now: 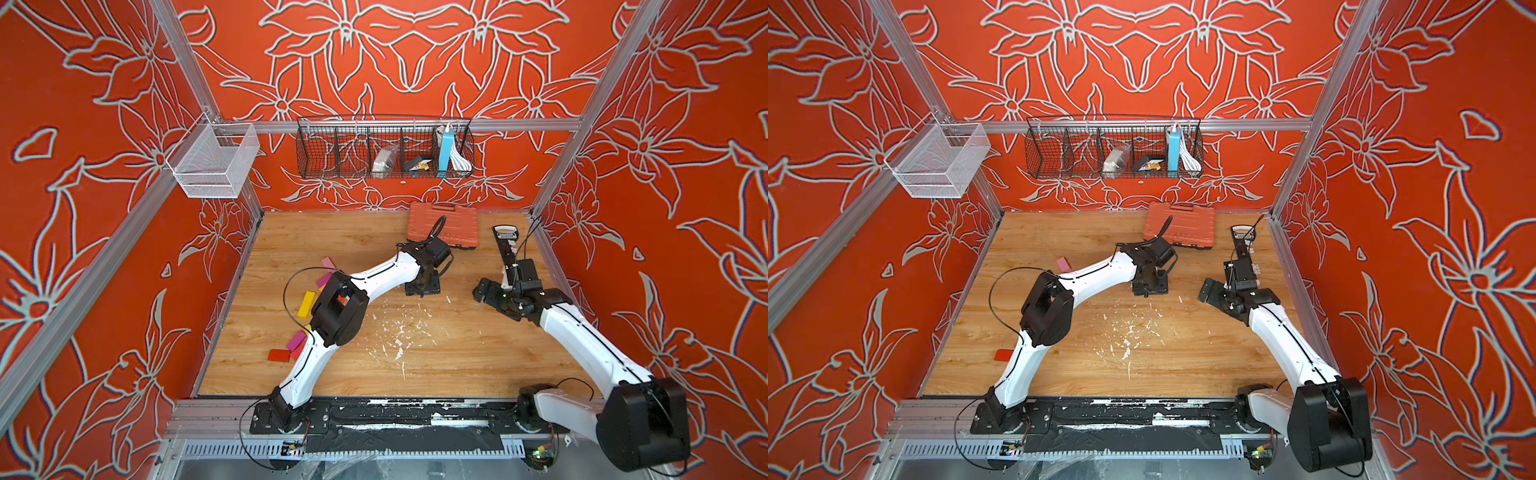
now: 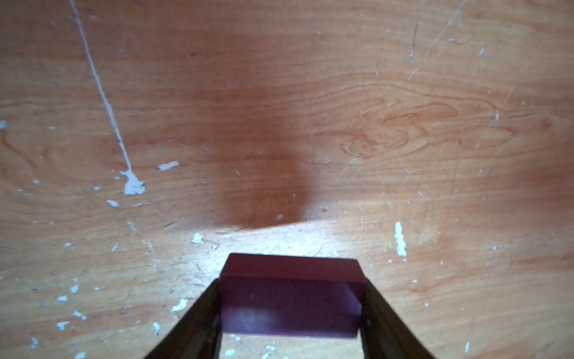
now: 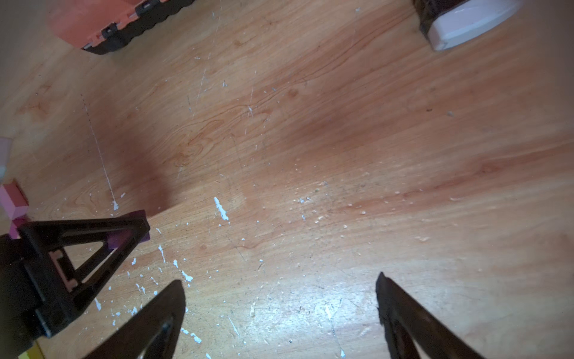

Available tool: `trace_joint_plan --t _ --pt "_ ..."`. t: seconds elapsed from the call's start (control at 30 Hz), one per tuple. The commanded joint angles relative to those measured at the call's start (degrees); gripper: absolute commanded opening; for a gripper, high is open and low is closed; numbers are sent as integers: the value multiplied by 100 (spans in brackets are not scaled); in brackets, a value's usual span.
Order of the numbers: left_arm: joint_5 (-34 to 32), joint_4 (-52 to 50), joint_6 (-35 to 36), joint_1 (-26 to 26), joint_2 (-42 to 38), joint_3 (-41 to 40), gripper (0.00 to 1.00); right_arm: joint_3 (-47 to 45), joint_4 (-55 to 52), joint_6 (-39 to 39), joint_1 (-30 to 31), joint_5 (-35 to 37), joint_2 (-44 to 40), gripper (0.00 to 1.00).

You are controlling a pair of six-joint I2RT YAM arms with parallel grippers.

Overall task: Assemble the letter c with building blocks
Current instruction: Place the building block at the center of the board.

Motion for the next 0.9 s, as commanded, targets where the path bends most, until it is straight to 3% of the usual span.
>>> trace_joint_plan --t 0.0,0.2,0.6,0.87 --pt "-198 -482 -342 -97 214 422 63 -121 -199 -87 -65 211 -109 98" --pt "-257 -687 -378 -247 673 911 63 -123 -292 -229 -163 202 -135 98" --pt "-246 -636 -501 -369 941 1039 65 -198 -243 -287 -316 26 -161 98" --pt "-151 -606 -613 -380 1033 1035 74 -226 -217 -304 -348 -36 -161 98"
